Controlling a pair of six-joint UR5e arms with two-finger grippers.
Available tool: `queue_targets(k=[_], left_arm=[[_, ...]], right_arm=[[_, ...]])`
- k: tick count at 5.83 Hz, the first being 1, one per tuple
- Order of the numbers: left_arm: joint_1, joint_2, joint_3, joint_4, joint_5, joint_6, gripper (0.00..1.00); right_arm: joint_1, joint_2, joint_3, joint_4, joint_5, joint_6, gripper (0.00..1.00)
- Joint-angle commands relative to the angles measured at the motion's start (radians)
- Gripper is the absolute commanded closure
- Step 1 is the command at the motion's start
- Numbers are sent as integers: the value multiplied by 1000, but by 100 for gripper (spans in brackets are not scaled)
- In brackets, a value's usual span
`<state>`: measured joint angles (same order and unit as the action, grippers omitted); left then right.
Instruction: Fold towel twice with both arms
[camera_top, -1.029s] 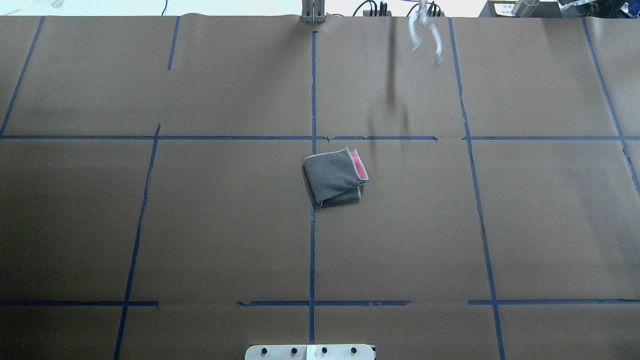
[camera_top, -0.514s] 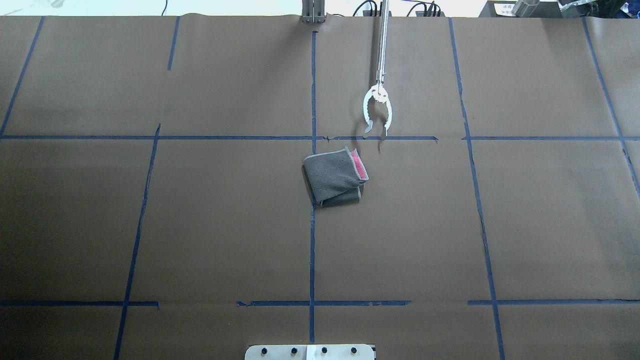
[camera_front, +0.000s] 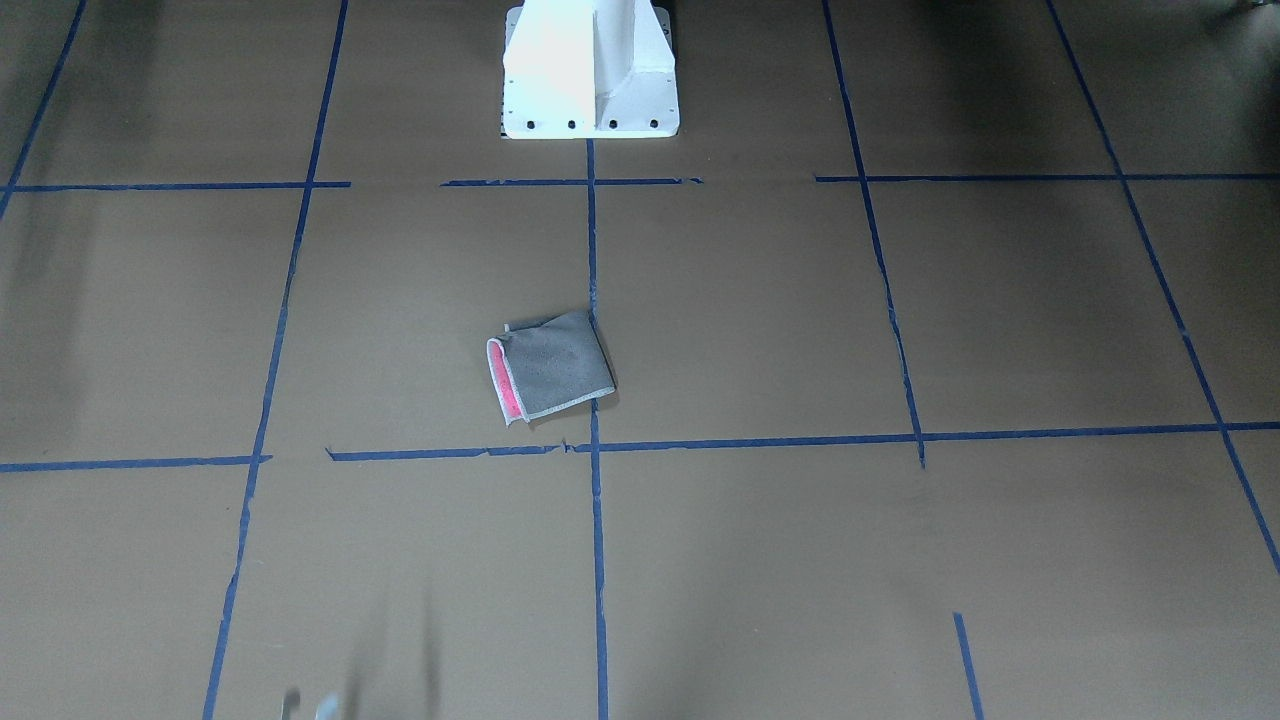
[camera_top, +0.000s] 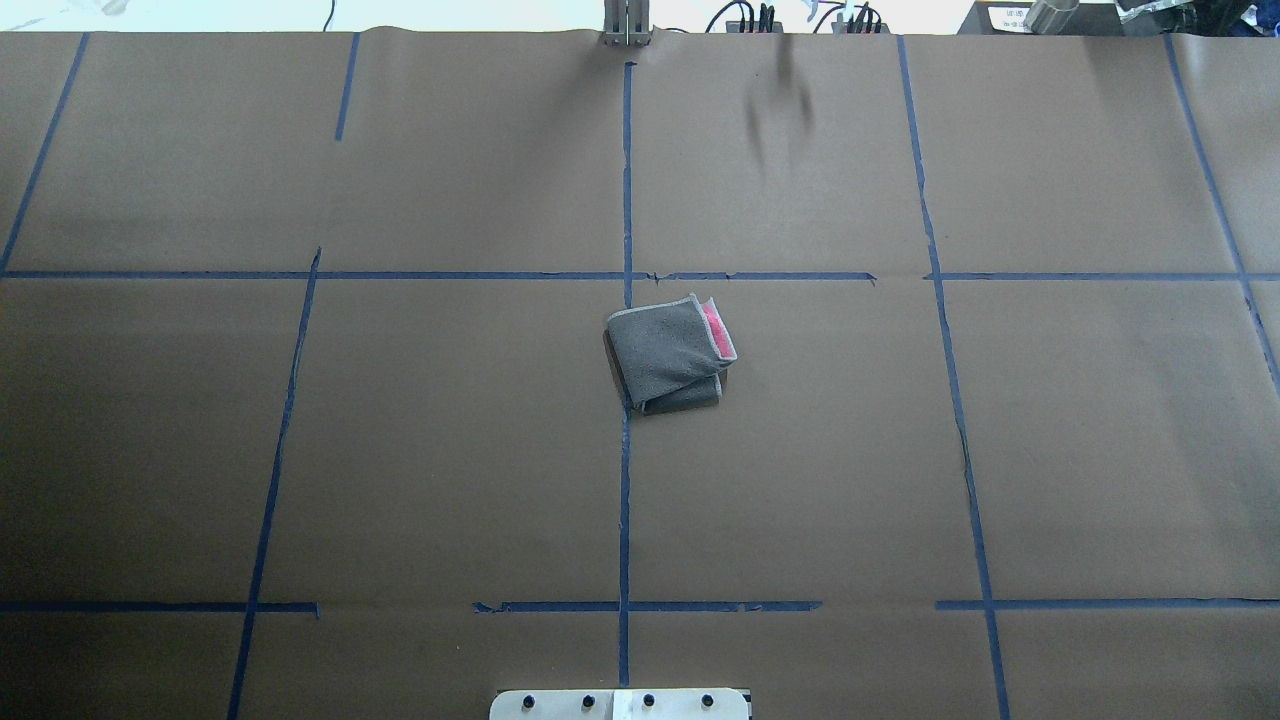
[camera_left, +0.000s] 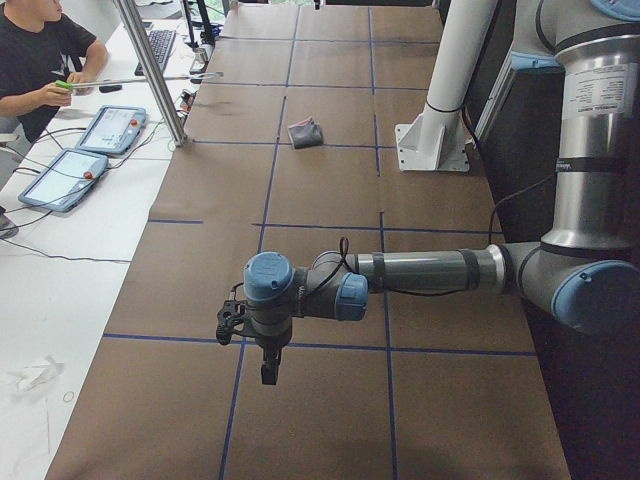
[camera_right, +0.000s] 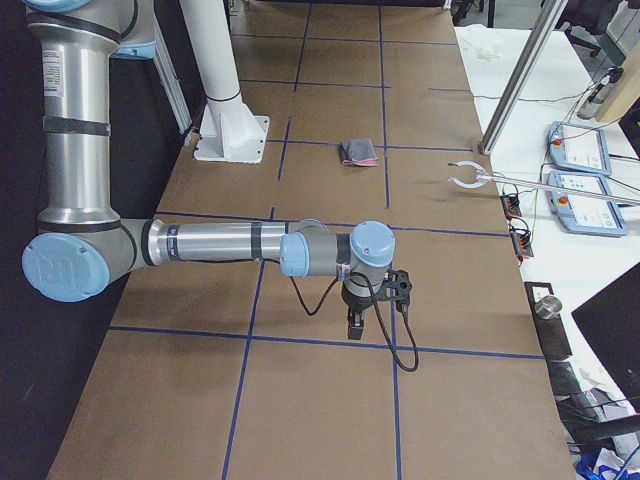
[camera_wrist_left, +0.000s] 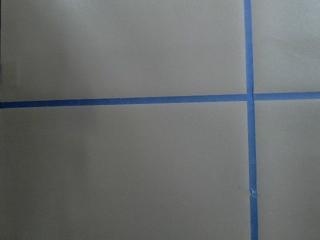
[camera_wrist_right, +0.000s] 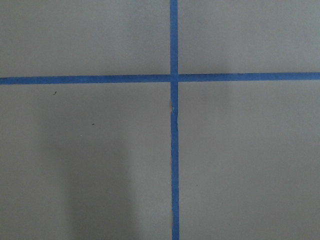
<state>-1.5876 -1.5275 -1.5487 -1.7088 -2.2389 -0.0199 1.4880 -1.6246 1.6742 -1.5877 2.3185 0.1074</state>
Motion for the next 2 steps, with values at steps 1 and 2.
queue_targets(k=[1,2], left_arm=[[1,1,-1,0,-2,0,0],[1,0,-1,0,-2,0,0]], right_arm=[[0,-1,-1,0,-1,0,0],[0,-1,1,0,-1,0,0]])
